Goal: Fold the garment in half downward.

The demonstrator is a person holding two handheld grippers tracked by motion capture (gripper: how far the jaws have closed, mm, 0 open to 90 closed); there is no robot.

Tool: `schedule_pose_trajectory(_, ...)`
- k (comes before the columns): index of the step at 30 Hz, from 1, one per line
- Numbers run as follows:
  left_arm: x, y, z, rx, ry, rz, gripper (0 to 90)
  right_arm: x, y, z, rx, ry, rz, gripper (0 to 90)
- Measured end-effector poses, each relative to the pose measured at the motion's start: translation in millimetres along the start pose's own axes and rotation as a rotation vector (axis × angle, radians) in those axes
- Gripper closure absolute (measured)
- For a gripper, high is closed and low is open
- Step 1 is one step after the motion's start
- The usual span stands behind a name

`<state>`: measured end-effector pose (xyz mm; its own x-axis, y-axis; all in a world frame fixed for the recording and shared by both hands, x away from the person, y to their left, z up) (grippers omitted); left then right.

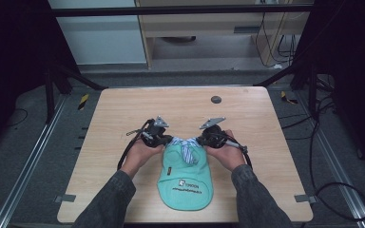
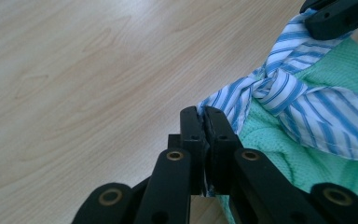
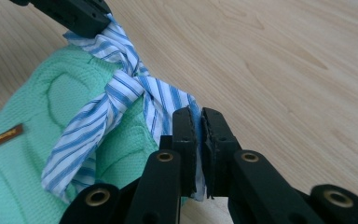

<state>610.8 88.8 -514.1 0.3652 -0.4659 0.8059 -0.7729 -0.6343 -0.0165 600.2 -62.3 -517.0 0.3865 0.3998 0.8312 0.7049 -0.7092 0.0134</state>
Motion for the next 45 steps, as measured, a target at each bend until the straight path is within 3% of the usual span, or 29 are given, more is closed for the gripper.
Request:
schedule_pose_trajectory(15,25.2,3.2,-11.5,-0.005,0.015,0.083,87.9,17.3,5.5,-19.0,0.000,0.030,-0.061,85.2)
schedule_pose_trajectory(32,37.4,2.3,-18.6,0.007,0.033,0.109,87.8,32.8,8.1,-28.9,-0.014,0.052,-0.128,85.1)
schedule_pose_trajectory(45,52.6,1.3,-22.7,0.020,0.051,0.143,87.8,42.3,11.5,-36.6,-0.026,0.072,-0.149,85.0)
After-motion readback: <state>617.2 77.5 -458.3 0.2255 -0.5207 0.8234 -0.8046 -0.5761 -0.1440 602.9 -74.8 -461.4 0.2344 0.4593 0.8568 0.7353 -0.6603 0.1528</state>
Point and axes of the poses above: each handheld gripper's, and its own axes: z roughly forward along the jaws, x roughly out of its top, y roughly to its right, the point moved 9 cm from there along z, roughly forward along the jaws, and after that the axes turned 11 degrees about y, right-handed, at the moved point
